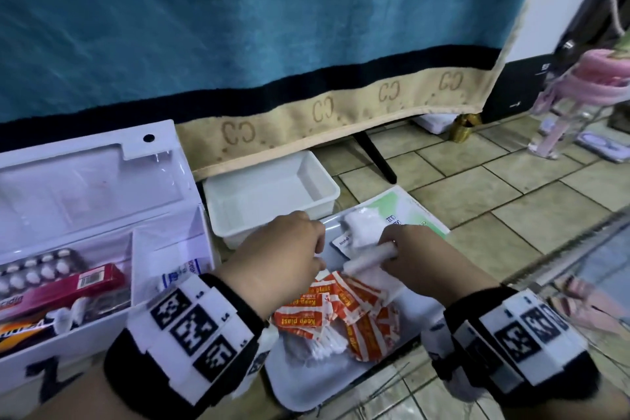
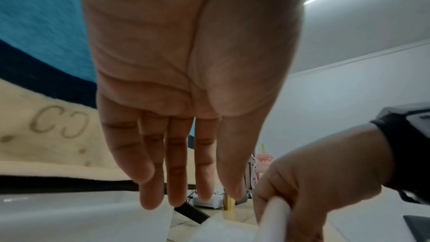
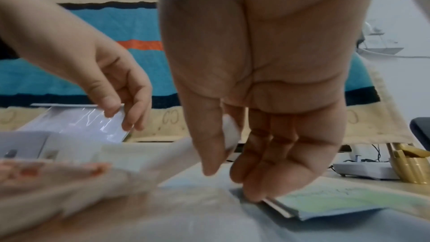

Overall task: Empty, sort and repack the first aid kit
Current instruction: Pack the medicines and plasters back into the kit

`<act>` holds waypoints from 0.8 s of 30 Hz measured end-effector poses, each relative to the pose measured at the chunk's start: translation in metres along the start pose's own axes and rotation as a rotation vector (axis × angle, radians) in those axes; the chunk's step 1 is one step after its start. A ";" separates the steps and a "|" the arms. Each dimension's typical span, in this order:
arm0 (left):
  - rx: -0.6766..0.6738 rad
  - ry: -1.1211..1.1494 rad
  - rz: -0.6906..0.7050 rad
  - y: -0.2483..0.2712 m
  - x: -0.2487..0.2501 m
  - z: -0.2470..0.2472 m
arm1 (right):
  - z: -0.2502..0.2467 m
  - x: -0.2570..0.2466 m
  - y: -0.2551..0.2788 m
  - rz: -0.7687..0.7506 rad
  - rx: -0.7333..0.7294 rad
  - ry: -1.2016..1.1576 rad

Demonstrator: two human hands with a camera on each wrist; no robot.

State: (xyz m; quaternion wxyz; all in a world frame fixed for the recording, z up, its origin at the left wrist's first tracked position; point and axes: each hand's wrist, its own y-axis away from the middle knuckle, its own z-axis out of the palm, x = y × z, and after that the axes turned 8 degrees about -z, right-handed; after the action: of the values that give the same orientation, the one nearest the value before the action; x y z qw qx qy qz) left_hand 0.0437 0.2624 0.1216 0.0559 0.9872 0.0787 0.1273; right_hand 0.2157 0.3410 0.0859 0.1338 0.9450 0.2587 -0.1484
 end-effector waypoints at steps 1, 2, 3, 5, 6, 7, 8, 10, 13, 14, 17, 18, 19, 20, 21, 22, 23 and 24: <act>-0.007 -0.001 0.004 0.000 0.001 0.003 | -0.003 -0.001 0.000 0.003 0.013 -0.001; -0.013 0.001 0.007 -0.001 0.002 0.005 | -0.006 -0.003 0.000 -0.006 0.014 0.004; -0.020 0.005 0.009 -0.001 0.003 0.007 | -0.007 -0.006 -0.002 -0.013 0.006 0.008; -0.030 0.007 0.018 -0.002 0.004 0.011 | -0.008 -0.014 -0.003 -0.035 -0.001 -0.012; -0.035 0.008 0.023 -0.002 0.004 0.012 | -0.007 -0.018 -0.004 -0.050 -0.001 -0.038; -0.043 0.009 0.026 -0.003 0.003 0.013 | -0.006 -0.022 -0.005 -0.060 -0.002 -0.066; -0.052 0.010 0.030 -0.004 0.003 0.014 | -0.006 -0.024 -0.006 -0.073 -0.001 -0.093; -0.078 0.001 0.040 -0.005 0.001 0.017 | -0.009 -0.023 -0.008 -0.068 -0.011 -0.083; -0.117 -0.038 0.050 -0.005 -0.002 0.022 | -0.010 -0.015 -0.007 0.043 -0.098 0.085; -0.121 -0.054 0.055 -0.005 -0.002 0.023 | -0.008 -0.012 -0.007 0.064 -0.132 0.123; -0.117 -0.051 0.042 -0.004 0.001 0.026 | -0.001 -0.012 -0.009 0.065 -0.192 0.148; -0.116 -0.038 0.037 -0.003 0.002 0.026 | 0.000 -0.012 -0.010 0.068 -0.195 0.136; -0.116 -0.026 0.035 -0.002 0.002 0.026 | 0.000 -0.012 -0.011 0.076 -0.194 0.121; -0.115 -0.017 0.037 -0.002 0.003 0.026 | -0.001 -0.012 -0.011 0.084 -0.191 0.105; -0.111 -0.011 0.038 -0.001 0.003 0.025 | -0.002 -0.011 -0.011 0.085 -0.182 0.096; -0.105 -0.012 0.039 0.000 0.003 0.024 | -0.004 -0.011 -0.011 0.092 -0.173 0.086; -0.098 -0.016 0.036 0.001 0.002 0.024 | -0.005 -0.011 -0.011 0.102 -0.165 0.071; -0.095 -0.018 0.027 0.001 0.001 0.023 | -0.008 -0.010 -0.010 0.111 -0.155 0.055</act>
State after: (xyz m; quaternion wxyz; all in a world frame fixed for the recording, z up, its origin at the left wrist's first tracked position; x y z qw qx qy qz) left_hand 0.0510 0.2593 0.0998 0.1016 0.9855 0.0588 0.1228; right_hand 0.2036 0.3477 0.0947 0.2074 0.9485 0.2202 -0.0943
